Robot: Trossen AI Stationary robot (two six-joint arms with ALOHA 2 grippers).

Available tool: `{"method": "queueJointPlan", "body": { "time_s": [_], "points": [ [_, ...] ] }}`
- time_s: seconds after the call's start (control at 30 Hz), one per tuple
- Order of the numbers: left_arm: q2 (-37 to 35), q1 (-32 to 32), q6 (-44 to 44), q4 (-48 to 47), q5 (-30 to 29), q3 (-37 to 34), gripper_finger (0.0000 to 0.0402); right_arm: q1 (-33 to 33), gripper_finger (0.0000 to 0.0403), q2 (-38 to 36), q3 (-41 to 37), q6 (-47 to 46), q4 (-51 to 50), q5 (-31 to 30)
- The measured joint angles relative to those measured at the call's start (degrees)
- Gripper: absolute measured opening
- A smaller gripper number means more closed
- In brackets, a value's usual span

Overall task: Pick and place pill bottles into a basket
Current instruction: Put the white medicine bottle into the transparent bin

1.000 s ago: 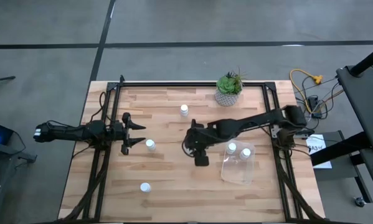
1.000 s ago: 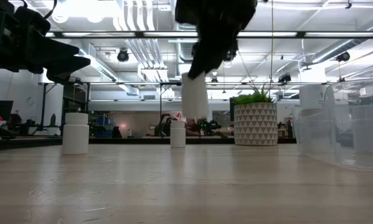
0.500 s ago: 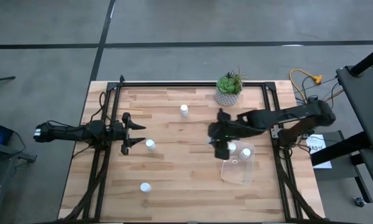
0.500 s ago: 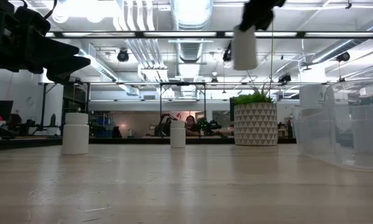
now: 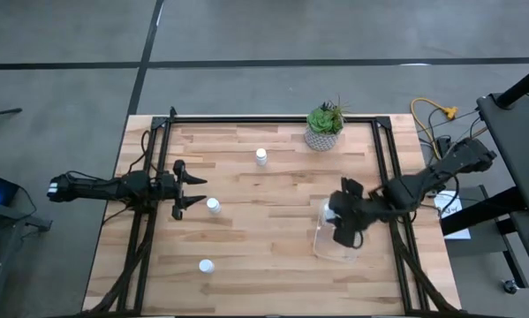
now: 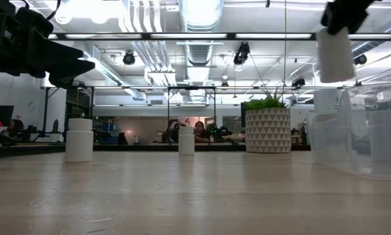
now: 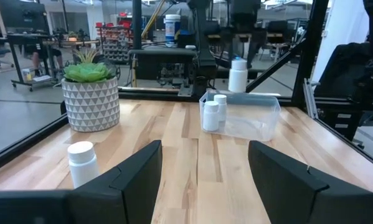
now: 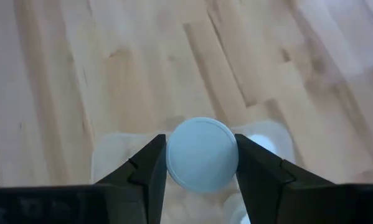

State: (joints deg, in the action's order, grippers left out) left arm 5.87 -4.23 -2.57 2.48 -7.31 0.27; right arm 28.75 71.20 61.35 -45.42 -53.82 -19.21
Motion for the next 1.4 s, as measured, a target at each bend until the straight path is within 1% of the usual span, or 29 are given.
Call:
{"method": "queueJointPlan", "body": {
  "time_s": [0.23,0.4,0.5,0.67,0.73,0.87,1.3,1.4],
  "points": [
    [0.02,0.00,-0.02,0.02,-0.02,0.00,0.0222,8.81,0.0143,0.93,-2.82,-11.74,0.04,-4.68],
    [0.02,0.00,-0.01,0.00,0.00,0.00,0.0222,13.46,0.0143,1.29,-5.76,-20.93,0.03,-7.18],
    [0.02,0.00,0.00,0.00,0.00,0.00,0.0222,15.15,0.0143,1.29,-7.40,-26.10,-0.02,-8.30],
    [0.09,-0.02,0.00,0.00,-0.02,0.00,0.0222,15.79,0.0143,1.31,-8.27,-28.34,-0.95,-9.50],
    [0.09,-0.01,0.00,0.00,0.00,0.00,0.0222,15.74,0.0143,1.31,-8.30,-29.11,-3.23,-9.50],
    [0.15,0.00,-0.01,0.01,-0.01,0.00,0.0222,15.76,0.0143,1.31,-9.21,-33.59,-6.80,-9.51],
    [0.14,0.00,0.00,0.01,-0.02,0.00,0.0222,16.79,0.0143,1.31,-13.42,-40.11,-5.43,-9.41],
    [0.13,0.00,0.00,0.00,-0.02,0.00,0.0221,16.79,0.0143,1.31,-14.93,-40.20,-4.09,-9.42]
  ]
}}
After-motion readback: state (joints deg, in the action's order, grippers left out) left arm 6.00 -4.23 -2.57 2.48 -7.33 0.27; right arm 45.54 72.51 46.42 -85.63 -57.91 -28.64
